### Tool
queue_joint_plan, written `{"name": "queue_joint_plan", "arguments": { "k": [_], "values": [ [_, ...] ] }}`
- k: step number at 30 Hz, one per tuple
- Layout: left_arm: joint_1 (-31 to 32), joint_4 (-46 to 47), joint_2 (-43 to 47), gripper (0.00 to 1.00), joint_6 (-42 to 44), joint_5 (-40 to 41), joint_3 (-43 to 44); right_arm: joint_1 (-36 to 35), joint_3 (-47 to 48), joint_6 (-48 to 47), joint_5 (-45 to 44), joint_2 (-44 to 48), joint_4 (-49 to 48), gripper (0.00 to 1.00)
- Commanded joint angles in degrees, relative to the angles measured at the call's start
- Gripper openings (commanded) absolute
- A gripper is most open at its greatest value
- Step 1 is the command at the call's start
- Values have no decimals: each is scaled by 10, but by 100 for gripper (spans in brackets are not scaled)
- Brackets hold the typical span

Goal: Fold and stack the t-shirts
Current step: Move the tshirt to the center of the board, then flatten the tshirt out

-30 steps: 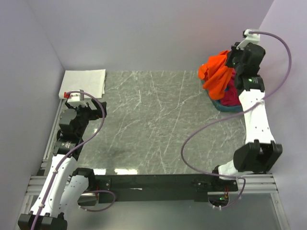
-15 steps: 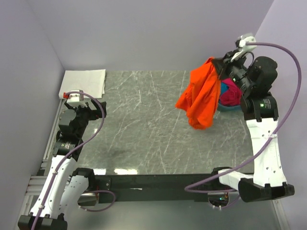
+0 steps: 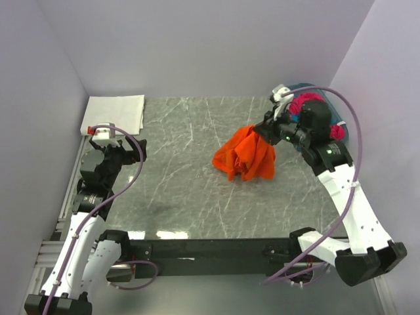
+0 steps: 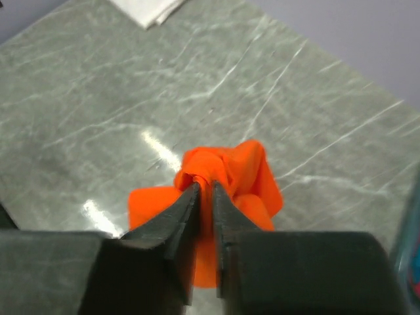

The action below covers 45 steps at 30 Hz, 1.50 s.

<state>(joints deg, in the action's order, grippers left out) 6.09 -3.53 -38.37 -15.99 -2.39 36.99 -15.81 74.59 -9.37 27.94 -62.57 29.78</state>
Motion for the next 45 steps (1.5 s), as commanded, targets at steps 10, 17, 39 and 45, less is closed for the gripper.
{"name": "queue_joint_plan", "arguments": {
  "k": [10,17,39,45],
  "values": [
    [3,63,-35,99,-6,-180,12,46,-95,-42,-41,27,-41,94],
    [54,39,-165,99,-21,-301,46,117,-197,-76,139,68,-37,96],
    [300,-115,-748,86,-102,-147,482,204,-257,-48,219,102,-49,95],
    [325,-197,-834,76,-56,-45,618,205,-255,-51,221,95,-42,95]
  ]
}}
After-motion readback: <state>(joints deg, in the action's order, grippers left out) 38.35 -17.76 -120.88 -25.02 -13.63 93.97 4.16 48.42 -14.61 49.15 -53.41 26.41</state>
